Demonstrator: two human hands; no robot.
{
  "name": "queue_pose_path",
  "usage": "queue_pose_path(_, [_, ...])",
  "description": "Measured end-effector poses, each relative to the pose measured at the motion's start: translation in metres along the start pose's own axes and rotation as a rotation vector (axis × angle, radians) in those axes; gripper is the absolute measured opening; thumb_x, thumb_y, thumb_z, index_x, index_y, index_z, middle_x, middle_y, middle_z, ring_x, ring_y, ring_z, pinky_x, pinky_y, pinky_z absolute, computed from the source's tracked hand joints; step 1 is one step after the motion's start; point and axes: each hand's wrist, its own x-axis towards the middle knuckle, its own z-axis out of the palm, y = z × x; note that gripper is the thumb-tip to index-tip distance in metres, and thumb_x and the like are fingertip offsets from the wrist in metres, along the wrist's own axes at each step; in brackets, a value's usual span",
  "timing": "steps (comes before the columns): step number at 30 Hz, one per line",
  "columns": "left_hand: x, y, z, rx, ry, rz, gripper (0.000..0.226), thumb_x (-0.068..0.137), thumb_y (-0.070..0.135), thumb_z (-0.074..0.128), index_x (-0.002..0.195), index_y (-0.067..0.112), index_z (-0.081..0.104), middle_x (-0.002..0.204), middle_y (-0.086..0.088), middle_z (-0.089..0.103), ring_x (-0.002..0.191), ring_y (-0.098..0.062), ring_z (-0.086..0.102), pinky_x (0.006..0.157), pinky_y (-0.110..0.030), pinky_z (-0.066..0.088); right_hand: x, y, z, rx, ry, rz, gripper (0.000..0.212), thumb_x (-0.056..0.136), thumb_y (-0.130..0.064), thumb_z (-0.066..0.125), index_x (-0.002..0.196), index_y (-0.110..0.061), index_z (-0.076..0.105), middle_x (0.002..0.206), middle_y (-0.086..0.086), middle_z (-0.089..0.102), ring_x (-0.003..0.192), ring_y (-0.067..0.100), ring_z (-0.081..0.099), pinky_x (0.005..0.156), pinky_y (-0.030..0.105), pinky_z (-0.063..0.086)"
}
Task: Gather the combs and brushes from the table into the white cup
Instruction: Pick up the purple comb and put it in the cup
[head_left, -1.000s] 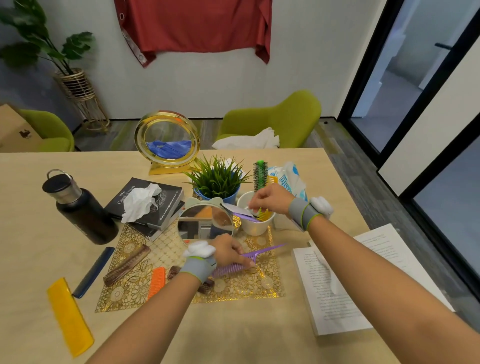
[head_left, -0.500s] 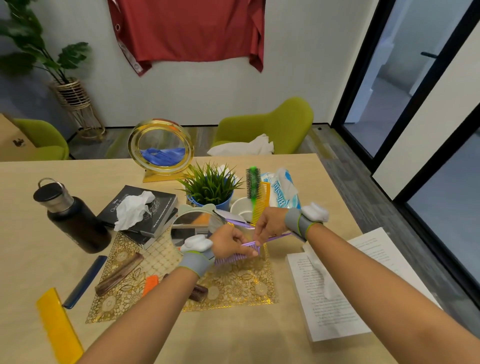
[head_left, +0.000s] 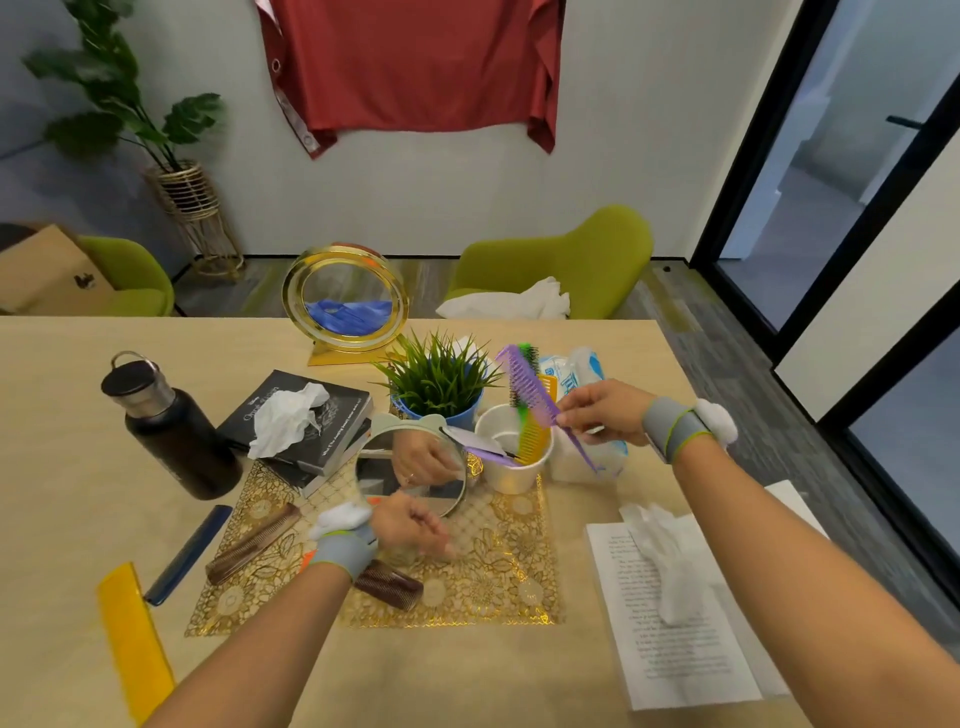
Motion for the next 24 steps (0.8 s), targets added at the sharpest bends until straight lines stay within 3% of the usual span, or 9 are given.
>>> queue_pose_path(4, [-0.005, -0.010, 0.001, -0.055, 0.071, -0.041, 0.016, 0.070, 0.008, 0.079, 0.064, 0.017, 0.067, 0.048, 0.005, 0.062, 0.036, -0.001, 0.047, 0.045, -0.010, 0.040, 0.008, -0.004, 0.009, 0.178, 0.047, -0.056, 0.020, 0.085, 0.001, 0.057, 0.074, -0.015, 0.057, 0.051, -0.008, 0.068, 0.049, 0.000, 0.065, 0.051, 0.015, 0.055])
queue_pose_path(9, [-0.009, -0.010, 0.000, -0.101, 0.102, -0.025, 0.014, 0.072, 0.007, 0.077, 0.068, 0.015, 0.067, 0.079, -0.013, 0.062, 0.056, -0.012, 0.050, 0.048, -0.010, 0.044, 0.022, -0.005, 0.026, 0.204, 0.209, -0.149, 0.023, 0.086, 0.009, 0.051, 0.074, -0.011, 0.054, 0.069, 0.008, 0.058, 0.041, 0.000, 0.062, 0.046, 0.014, 0.054])
queue_pose_path(11, [-0.008, -0.009, 0.001, -0.118, 0.107, -0.021, 0.013, 0.072, 0.004, 0.076, 0.069, 0.013, 0.066, 0.077, -0.012, 0.062, 0.052, -0.008, 0.050, 0.047, -0.010, 0.044, 0.028, -0.003, 0.029, 0.188, 0.264, -0.152, 0.022, 0.085, 0.011, 0.050, 0.076, -0.008, 0.053, 0.069, 0.009, 0.056, 0.037, 0.000, 0.060, 0.042, 0.012, 0.051])
queue_pose_path(14, [-0.006, -0.010, 0.005, -0.126, 0.125, -0.026, 0.015, 0.071, 0.001, 0.077, 0.069, 0.011, 0.065, 0.054, 0.000, 0.057, 0.040, 0.000, 0.046, 0.047, -0.011, 0.040, 0.037, 0.002, 0.033, 0.100, 0.344, -0.134, 0.015, 0.083, 0.010, 0.054, 0.082, -0.004, 0.056, 0.067, 0.008, 0.056, 0.034, 0.000, 0.058, 0.042, 0.013, 0.050])
queue_pose_path(16, [-0.005, -0.012, 0.008, -0.118, 0.134, -0.034, 0.019, 0.070, 0.001, 0.077, 0.066, 0.014, 0.063, 0.043, 0.010, 0.053, 0.041, 0.001, 0.044, 0.050, -0.010, 0.039, 0.043, 0.006, 0.037, 0.006, 0.390, -0.110, 0.009, 0.080, 0.008, 0.059, 0.084, 0.000, 0.061, 0.070, 0.011, 0.058, 0.042, 0.010, 0.061, 0.054, 0.023, 0.054])
queue_pose_path(18, [-0.006, -0.015, 0.009, -0.108, 0.129, -0.049, 0.020, 0.071, 0.003, 0.077, 0.067, 0.015, 0.062, 0.042, 0.014, 0.053, 0.041, 0.001, 0.046, 0.050, -0.008, 0.038, 0.046, 0.010, 0.042, -0.143, 0.441, -0.108, 0.014, 0.077, 0.004, 0.063, 0.091, 0.007, 0.065, 0.078, 0.016, 0.062, 0.064, 0.021, 0.061, 0.074, 0.039, 0.055])
queue_pose_path(20, [-0.007, -0.018, 0.009, -0.107, 0.127, -0.069, 0.018, 0.071, 0.005, 0.077, 0.069, 0.016, 0.063, 0.044, 0.013, 0.055, 0.041, 0.002, 0.047, 0.048, -0.006, 0.038, 0.047, 0.010, 0.046, -0.275, 0.462, -0.113, 0.018, 0.077, -0.003, 0.064, 0.092, 0.006, 0.067, 0.085, 0.024, 0.069, 0.076, 0.023, 0.060, 0.083, 0.038, 0.052])
queue_pose_path(24, [-0.011, -0.025, 0.006, -0.089, 0.124, -0.094, 0.018, 0.072, 0.007, 0.078, 0.070, 0.018, 0.064, 0.061, 0.001, 0.051, 0.054, -0.007, 0.043, 0.056, -0.013, 0.038, 0.047, 0.007, 0.053, -0.361, 0.460, -0.127, 0.020, 0.080, -0.013, 0.064, 0.092, 0.003, 0.069, 0.095, 0.026, 0.071, 0.091, 0.035, 0.065, 0.085, 0.037, 0.052])
